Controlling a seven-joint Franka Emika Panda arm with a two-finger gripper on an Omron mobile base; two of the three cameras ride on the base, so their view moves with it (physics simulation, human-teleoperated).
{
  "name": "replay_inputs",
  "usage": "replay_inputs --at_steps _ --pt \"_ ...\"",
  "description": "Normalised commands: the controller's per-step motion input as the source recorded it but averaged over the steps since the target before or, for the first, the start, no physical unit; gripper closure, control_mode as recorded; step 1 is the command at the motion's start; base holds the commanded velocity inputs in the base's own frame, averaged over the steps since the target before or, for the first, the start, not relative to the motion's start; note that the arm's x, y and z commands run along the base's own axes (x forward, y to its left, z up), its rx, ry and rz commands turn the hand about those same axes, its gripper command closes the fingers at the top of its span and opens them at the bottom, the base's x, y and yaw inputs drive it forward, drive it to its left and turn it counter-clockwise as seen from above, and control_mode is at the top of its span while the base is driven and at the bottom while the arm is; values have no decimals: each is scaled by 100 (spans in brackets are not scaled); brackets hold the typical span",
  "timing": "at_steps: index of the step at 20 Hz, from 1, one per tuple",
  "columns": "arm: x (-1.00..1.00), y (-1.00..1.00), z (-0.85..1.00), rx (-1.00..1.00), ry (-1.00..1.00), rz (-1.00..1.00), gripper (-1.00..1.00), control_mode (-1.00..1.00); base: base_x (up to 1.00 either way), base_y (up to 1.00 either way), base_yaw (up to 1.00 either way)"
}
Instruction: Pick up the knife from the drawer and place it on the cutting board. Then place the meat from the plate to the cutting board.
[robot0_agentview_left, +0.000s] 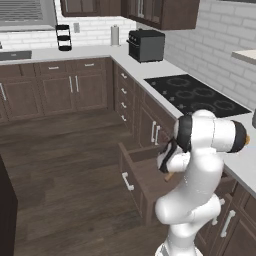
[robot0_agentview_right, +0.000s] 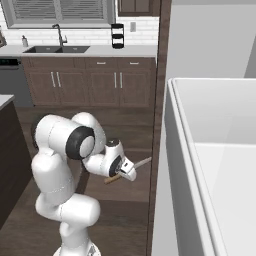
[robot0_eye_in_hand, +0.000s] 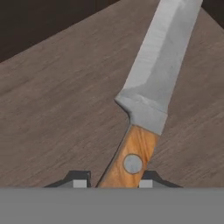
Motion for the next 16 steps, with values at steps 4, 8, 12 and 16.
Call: replay_inputs --at_steps 4,8,12,16 --pt "0 18 100 0 -9 -2 100 -100 0 0 0" --pt "-7 36 100 -2 -6 -4 100 -100 0 0 0" --pt "-18 26 100 -1 -7 -3 100 -100 0 0 0" --pt "-53 0 100 0 -1 0 100 -100 0 0 0"
